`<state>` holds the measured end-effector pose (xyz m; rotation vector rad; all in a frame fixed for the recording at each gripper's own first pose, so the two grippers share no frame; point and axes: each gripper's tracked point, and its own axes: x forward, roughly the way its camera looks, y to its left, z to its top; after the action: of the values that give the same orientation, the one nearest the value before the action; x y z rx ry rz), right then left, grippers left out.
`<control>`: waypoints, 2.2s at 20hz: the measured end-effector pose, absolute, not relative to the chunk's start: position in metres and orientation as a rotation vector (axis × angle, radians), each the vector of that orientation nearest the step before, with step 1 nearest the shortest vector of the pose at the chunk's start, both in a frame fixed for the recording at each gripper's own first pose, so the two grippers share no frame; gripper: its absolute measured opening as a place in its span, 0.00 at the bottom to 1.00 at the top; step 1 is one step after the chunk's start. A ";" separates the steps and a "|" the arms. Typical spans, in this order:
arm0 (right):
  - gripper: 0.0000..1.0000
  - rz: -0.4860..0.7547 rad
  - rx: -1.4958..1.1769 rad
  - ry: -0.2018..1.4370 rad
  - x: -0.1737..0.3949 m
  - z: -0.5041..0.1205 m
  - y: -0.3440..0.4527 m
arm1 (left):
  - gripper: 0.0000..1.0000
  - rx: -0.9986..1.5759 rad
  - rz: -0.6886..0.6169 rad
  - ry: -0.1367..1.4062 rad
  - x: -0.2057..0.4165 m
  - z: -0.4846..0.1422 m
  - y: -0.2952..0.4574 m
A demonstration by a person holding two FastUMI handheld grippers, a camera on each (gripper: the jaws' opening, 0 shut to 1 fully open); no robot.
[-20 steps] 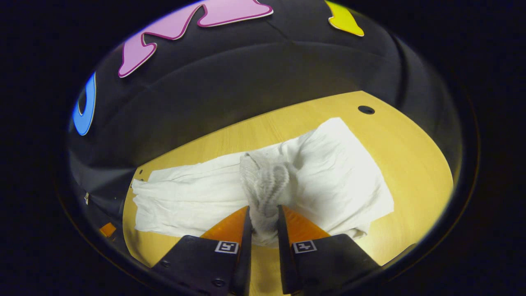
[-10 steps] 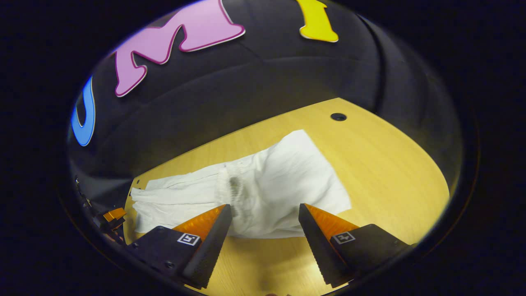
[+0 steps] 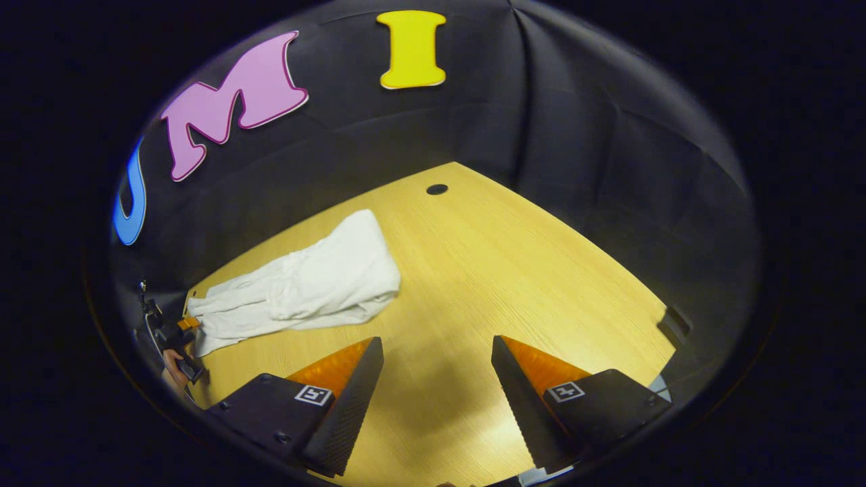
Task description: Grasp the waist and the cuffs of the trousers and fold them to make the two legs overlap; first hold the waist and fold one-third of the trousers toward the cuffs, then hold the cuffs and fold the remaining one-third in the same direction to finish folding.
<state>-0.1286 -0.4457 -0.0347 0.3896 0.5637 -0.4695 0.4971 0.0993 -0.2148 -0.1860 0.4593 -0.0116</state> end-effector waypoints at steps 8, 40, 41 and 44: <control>0.99 -0.499 0.360 0.542 -0.157 -0.032 -0.456 | 0.72 0.035 -0.083 0.518 0.501 -0.227 0.070; 0.99 -0.152 0.163 0.526 -0.124 -0.028 -0.487 | 0.05 -0.147 -0.100 0.353 0.424 -0.056 -0.100; 0.99 -0.142 0.159 0.524 -0.125 -0.029 -0.490 | 0.05 -0.165 -0.121 0.352 0.418 -0.050 -0.117; 0.99 -0.121 0.162 0.517 -0.126 -0.030 -0.500 | 0.05 -0.204 -0.183 0.338 0.400 -0.034 -0.173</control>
<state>-0.1261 -0.4997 -0.0301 0.1620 0.5173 -0.1208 0.4002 -0.1732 -0.0336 -0.2040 0.3382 -0.1826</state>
